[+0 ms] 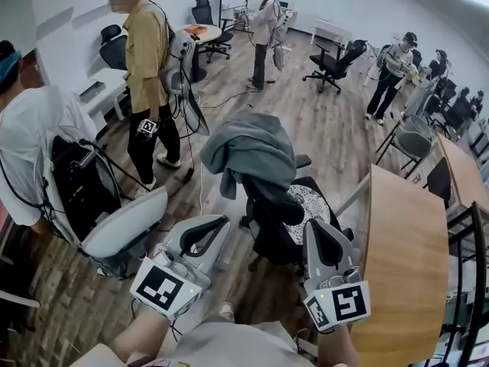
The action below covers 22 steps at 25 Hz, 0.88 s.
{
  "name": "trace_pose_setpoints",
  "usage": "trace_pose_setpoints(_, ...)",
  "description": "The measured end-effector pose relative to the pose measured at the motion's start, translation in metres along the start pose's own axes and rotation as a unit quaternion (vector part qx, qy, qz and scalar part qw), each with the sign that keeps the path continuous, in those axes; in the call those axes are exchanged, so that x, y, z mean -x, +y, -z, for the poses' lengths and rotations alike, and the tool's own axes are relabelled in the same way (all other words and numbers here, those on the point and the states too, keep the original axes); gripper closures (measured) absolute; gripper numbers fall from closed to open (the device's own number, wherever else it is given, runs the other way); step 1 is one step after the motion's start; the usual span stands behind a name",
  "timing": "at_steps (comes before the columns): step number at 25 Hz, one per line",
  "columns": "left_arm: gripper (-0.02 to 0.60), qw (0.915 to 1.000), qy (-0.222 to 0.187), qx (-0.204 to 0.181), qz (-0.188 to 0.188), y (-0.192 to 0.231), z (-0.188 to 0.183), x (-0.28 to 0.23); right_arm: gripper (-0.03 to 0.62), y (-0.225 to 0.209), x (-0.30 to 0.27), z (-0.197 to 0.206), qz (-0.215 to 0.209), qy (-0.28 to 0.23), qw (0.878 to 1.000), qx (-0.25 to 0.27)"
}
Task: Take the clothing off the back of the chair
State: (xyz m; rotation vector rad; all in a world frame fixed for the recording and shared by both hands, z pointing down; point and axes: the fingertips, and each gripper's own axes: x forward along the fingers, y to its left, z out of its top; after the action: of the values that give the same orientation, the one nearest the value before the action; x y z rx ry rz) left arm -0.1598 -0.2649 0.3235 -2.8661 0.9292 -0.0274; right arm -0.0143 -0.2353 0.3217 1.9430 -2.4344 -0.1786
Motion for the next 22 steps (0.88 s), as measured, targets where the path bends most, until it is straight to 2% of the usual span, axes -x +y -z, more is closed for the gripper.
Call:
trace_pose_setpoints(8,0.581,0.9998,0.002,0.018,-0.010,0.015,0.006,-0.021,0.594,-0.013,-0.025,0.004,-0.015,0.008,1.000,0.000)
trace_pose_setpoints(22,0.581,0.9992,0.015,0.017,-0.034,-0.009,0.006,-0.069,0.594,-0.067,-0.031,0.015,-0.047,0.012,0.999,-0.019)
